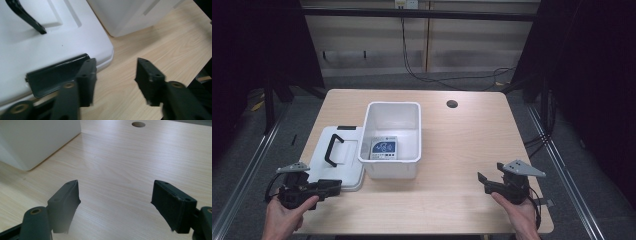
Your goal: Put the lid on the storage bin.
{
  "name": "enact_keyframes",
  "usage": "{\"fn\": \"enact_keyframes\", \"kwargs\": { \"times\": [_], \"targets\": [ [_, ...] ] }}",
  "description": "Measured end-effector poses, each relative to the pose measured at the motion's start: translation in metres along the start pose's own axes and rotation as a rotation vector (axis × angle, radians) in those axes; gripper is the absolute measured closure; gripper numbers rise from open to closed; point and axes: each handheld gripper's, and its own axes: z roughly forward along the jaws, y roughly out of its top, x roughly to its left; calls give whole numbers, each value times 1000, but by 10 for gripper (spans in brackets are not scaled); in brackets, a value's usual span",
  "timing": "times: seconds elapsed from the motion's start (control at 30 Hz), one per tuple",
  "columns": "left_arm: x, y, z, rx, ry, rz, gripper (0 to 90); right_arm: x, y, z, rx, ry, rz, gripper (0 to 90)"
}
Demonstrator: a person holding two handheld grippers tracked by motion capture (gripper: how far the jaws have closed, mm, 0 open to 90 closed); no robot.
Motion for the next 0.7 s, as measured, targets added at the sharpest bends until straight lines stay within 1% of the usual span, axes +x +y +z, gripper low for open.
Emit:
{"fn": "enact_keyframes", "kwargs": {
  "times": [0.03, 0.07, 0.1, 0.13, 0.17, 0.2, 0.23, 0.27, 0.33, 0.37, 0.4, 0.47, 0.5, 0.53, 0.6, 0.63, 0.7],
  "targets": [
    [0, 0, -1, -15, 17, 14, 529, 1, 0, -1, -5, 3, -2, 228],
    [0, 0, -1, -15, 17, 14, 602, 2, 1, -2, -9, 6, -7, 237],
    [-2, 1, -5, -45, 67, 78, 642, 3, 1, -2, -10, 5, -7, 239],
    [-2, 1, -5, -45, 67, 78, 621, 3, 1, -2, -10, 5, -7, 239],
    [-4, 2, -7, -71, 66, 99, 601, 3, 1, -2, -6, 13, 6, 238],
    [-5, 3, -8, -61, 78, 100, 582, 3, 1, -2, -7, 17, 14, 235],
    [-6, 3, -9, -57, 80, 105, 562, 2, 1, -3, -8, 21, 21, 231],
    [-5, 4, -9, -45, 79, 94, 524, 3, 1, -3, -13, 24, 34, 233],
    [-3, 4, -8, -5, 98, 55, 453, 4, 3, -5, -19, 22, 40, 226],
    [-2, 5, -8, 7, 101, 52, 464, 4, 3, -6, -19, 28, 38, 225],
    [-2, 6, -8, 19, 94, 48, 470, 5, 3, -7, -25, 33, 49, 225],
    [-2, 10, -8, 21, 81, 37, 452, 7, 4, -8, -32, 43, 60, 218],
    [-4, 12, -8, 19, 79, 28, 438, 8, 4, -9, -33, 41, 53, 218],
    [-4, 12, -8, 19, 79, 28, 421, 8, 4, -9, -33, 41, 53, 218],
    [-5, 17, -10, 18, 72, 35, 425, 9, 5, -9, -24, 56, 54, 216],
    [-5, 21, -12, 8, 78, 34, 420, 9, 5, -8, -9, 56, 58, 214],
    [-4, 26, -14, 15, 74, 27, 417, 9, 5, -7, -4, 62, 60, 213]
  ]
}}
